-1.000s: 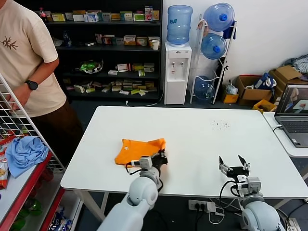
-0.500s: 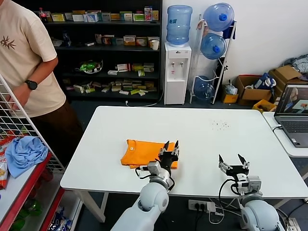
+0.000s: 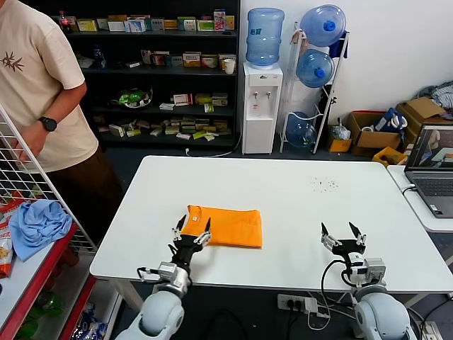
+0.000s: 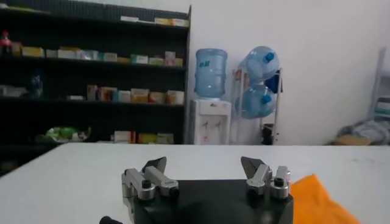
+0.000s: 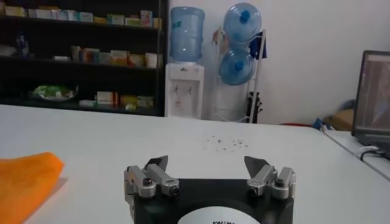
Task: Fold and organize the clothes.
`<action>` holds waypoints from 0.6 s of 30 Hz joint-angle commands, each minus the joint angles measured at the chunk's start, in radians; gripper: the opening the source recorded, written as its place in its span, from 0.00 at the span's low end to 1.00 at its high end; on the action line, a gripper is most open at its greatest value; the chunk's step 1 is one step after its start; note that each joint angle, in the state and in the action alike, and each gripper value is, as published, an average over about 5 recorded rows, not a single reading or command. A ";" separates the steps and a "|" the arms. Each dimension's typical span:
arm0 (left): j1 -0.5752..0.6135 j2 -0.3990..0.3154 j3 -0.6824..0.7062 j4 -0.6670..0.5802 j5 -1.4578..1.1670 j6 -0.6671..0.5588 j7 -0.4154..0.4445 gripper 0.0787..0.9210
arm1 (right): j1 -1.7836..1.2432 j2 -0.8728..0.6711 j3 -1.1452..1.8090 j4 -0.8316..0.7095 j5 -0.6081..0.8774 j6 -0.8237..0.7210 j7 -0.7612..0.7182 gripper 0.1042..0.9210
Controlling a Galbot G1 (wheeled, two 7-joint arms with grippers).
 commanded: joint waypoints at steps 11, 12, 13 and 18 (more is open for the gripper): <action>0.143 0.031 -0.318 -0.075 0.213 0.081 0.132 0.88 | 0.036 0.180 0.101 -0.040 -0.174 0.045 -0.181 0.88; 0.142 0.028 -0.323 -0.074 0.218 0.081 0.135 0.88 | 0.035 0.184 0.103 -0.039 -0.183 0.050 -0.186 0.88; 0.140 0.026 -0.327 -0.073 0.223 0.081 0.137 0.88 | 0.033 0.187 0.105 -0.038 -0.190 0.055 -0.191 0.88; 0.135 0.019 -0.336 -0.080 0.232 0.082 0.135 0.88 | 0.023 0.191 0.115 -0.028 -0.200 0.066 -0.197 0.88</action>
